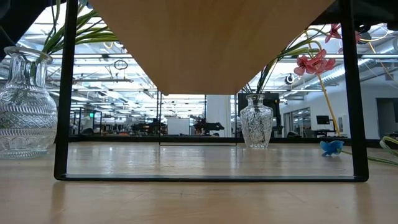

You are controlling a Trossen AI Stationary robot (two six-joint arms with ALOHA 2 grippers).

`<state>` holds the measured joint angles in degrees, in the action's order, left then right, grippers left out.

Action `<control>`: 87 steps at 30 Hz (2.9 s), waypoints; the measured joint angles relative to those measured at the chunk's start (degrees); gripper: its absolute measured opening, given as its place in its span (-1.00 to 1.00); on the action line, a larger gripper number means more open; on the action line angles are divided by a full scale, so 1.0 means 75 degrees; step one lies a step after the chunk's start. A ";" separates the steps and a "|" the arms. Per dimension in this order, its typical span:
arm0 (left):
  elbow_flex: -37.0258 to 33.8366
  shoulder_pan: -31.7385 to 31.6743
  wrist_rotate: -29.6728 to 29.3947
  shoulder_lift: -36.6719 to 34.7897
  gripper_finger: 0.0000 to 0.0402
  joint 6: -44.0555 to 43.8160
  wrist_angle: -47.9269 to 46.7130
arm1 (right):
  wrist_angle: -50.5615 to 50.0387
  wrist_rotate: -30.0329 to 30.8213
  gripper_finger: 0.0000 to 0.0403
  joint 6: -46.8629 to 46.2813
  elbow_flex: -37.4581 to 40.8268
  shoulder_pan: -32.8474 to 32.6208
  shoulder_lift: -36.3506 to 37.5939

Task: Pick and place flowers into a vace then onto a shelf
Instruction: Put the blue flowers into the left transparent vase

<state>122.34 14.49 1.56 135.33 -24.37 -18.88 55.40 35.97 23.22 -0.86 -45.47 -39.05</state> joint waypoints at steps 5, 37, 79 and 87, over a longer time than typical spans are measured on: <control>0.0000 -0.0031 -0.0009 0.0014 -0.60 0.0063 -0.0081 | -0.0078 0.0000 -0.96 0.0002 0.0000 -0.0002 -0.0006; 0.0015 0.2913 -0.4269 -0.2659 -0.60 0.2834 -0.1808 | -0.0175 -0.0003 -0.96 0.0003 0.0000 -0.0002 -0.0006; -0.8121 0.6752 -0.8410 -0.7431 -0.60 0.2564 0.3586 | 0.2662 -0.1421 -0.96 -0.0575 0.0000 0.0006 0.0000; -0.9589 0.6829 -0.8157 -0.8328 -0.60 0.2902 0.4736 | 0.3683 -0.1089 -0.96 -0.1608 0.0000 0.0000 0.0006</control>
<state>50.43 65.71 -59.61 72.87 -2.60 16.64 83.02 27.80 11.17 -0.86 -45.47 -39.00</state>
